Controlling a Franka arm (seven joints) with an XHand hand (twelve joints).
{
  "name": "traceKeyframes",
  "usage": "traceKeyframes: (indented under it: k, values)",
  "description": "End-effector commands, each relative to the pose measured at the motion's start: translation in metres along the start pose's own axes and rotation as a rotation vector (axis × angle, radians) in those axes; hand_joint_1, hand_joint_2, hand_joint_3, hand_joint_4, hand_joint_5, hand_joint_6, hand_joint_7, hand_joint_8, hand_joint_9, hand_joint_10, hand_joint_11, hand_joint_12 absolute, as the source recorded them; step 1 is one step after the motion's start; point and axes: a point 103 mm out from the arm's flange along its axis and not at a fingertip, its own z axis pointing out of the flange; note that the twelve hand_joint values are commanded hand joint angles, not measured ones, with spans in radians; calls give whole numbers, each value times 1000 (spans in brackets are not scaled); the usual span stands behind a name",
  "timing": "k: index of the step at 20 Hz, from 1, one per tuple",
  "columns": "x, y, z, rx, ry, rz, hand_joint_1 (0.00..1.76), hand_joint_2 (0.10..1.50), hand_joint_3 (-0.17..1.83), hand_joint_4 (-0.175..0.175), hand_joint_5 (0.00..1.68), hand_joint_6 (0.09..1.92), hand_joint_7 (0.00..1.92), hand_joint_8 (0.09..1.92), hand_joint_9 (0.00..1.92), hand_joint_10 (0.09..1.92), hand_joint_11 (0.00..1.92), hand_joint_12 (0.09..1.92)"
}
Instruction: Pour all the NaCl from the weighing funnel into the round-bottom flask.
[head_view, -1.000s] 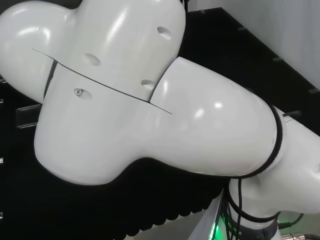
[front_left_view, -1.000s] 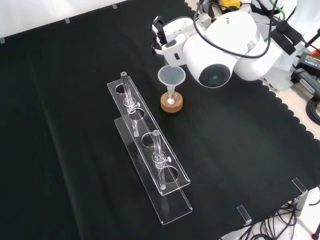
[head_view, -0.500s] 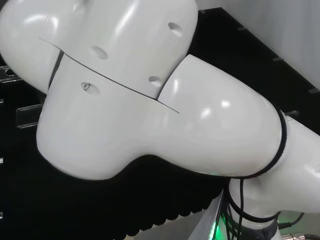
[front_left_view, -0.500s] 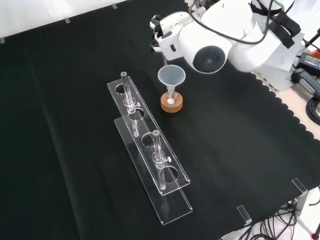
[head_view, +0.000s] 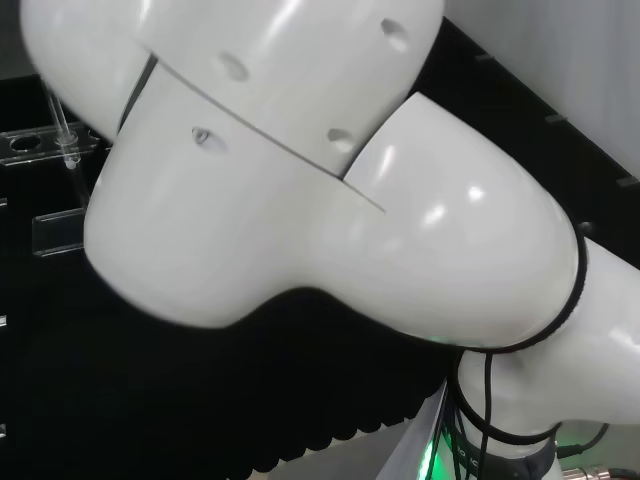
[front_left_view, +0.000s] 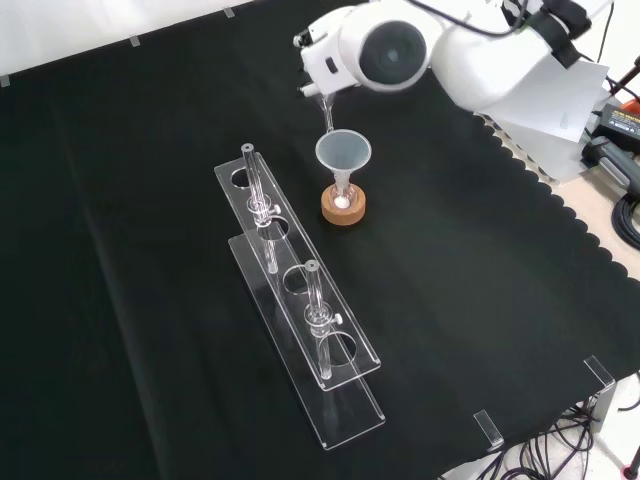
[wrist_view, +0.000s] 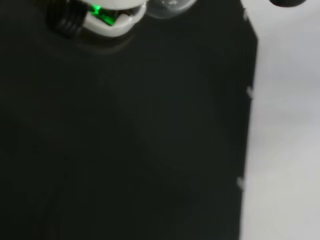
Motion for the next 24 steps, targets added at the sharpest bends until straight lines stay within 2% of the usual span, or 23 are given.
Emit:
traceKeyframes:
  k: [1, 5, 12, 22, 24]
  values:
    - [-9, 6, 14, -15, 263, -49, 1122, 768, 406, 175, 1338, 461, 1479, 186, 1631, 87, 1407, 618]
    - [-20, 8, 21, -11, 399, -49, 1122, 768, 406, 175, 1338, 461, 1479, 186, 1629, 87, 1406, 618]
    - [-34, 10, 27, -4, 558, -40, 1122, 768, 406, 175, 1337, 462, 1478, 185, 1628, 87, 1403, 618]
    - [-52, 15, 41, 27, 703, 5, 1122, 768, 406, 175, 1337, 463, 1477, 184, 1627, 87, 1402, 618]
    - [-54, 16, 44, 28, 711, 8, 1122, 769, 406, 175, 1337, 464, 1477, 184, 1627, 87, 1402, 618]
